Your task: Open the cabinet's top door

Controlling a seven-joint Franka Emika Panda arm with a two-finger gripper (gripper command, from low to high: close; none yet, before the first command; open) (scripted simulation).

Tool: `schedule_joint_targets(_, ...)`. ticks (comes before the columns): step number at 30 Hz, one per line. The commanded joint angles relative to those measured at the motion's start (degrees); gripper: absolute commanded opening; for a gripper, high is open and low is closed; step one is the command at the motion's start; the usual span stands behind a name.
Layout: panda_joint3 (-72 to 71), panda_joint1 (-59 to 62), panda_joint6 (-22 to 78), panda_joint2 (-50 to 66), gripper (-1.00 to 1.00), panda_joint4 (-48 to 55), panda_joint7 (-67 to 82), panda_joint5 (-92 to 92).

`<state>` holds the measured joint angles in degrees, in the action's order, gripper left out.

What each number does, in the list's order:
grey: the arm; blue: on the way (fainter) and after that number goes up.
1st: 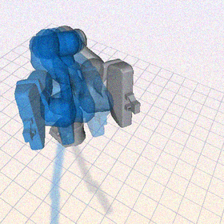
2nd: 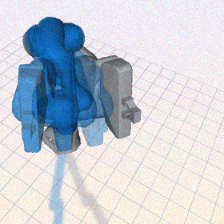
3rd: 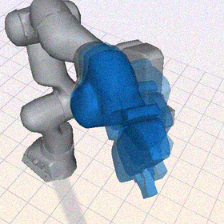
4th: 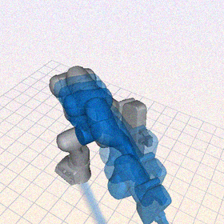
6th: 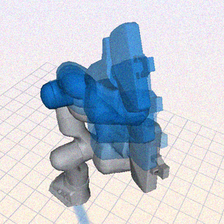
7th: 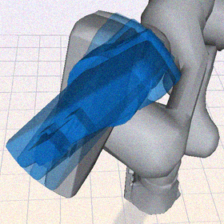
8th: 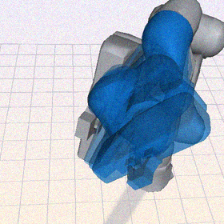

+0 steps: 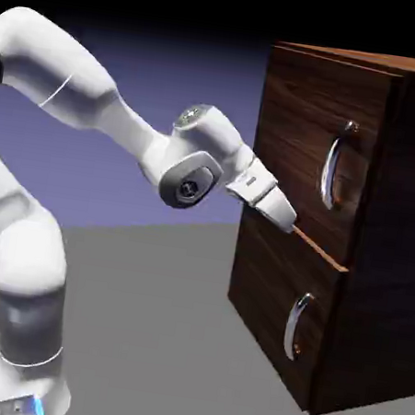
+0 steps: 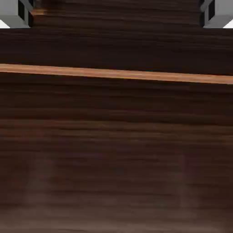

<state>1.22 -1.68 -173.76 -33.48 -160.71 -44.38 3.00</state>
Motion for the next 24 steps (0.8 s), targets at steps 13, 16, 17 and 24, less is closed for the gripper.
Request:
schedule_joint_targets(13, 13.18, -10.73, 2.71, -8.84, 1.00, 3.10, -20.79, 32.40)
schedule_joint_targets(16, 16.22, -13.20, 3.34, -10.88, 1.00, 3.82, -25.58, 39.87)
schedule_joint_targets(17, 17.24, -14.03, 3.54, -11.56, 1.00, 4.06, -27.18, 42.36)
schedule_joint_targets(24, 24.33, -19.80, 5.00, -16.32, 1.00, 5.73, -38.37, 59.81)
